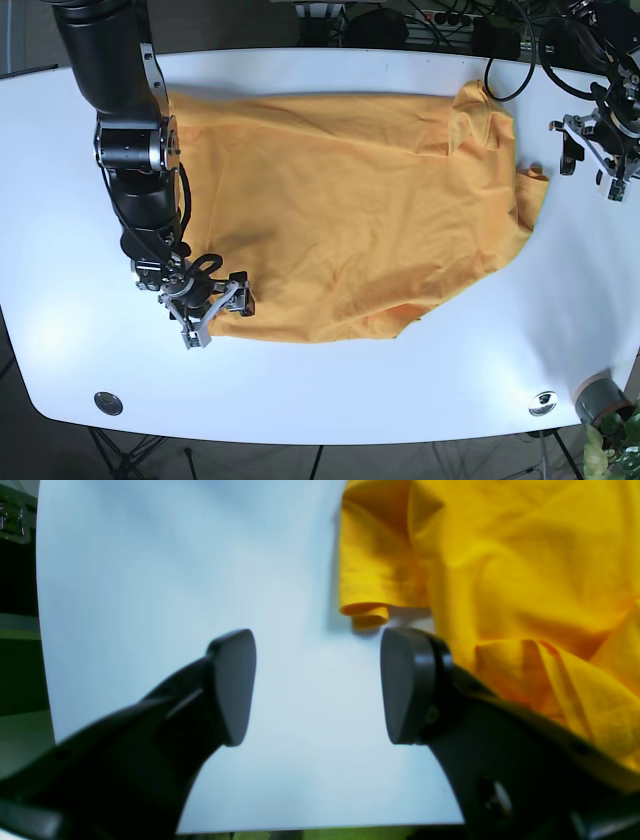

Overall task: Fold the T-shirt properly
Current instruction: 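Move the right gripper to the T-shirt hem corner and grasp it, then drag the hem with the right gripper and grasp the opposite corner with the left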

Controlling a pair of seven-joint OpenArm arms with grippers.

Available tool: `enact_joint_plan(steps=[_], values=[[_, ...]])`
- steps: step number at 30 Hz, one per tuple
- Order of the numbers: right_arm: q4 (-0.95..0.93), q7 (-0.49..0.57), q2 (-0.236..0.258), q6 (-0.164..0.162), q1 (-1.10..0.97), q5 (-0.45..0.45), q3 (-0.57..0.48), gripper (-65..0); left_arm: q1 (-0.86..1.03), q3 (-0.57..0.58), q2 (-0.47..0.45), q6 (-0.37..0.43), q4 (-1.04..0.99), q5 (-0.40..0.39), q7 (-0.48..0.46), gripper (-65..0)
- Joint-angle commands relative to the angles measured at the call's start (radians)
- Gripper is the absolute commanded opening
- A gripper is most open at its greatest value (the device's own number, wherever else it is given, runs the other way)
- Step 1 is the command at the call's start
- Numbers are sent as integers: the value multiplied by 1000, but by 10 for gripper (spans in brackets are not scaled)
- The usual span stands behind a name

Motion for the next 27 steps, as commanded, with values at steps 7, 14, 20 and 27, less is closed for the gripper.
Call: enact_joint_plan(steps=[7,14,20,27], values=[[49,-31,9,3,-17,10,6,-626,-6,-6,-16,-1,19,79,-15,-285],[316,-132,41,5,-181,10,84,-623,-67,27,-11,-1,11,193,-16,-285],[615,-347,44,11,-352,10,217,-621,-90,73,-11,-1,11,253,-18,-285],[907,-488,40,9,-520,10,231,-503,-120,113,-11,-1,11,254,-18,-285]])
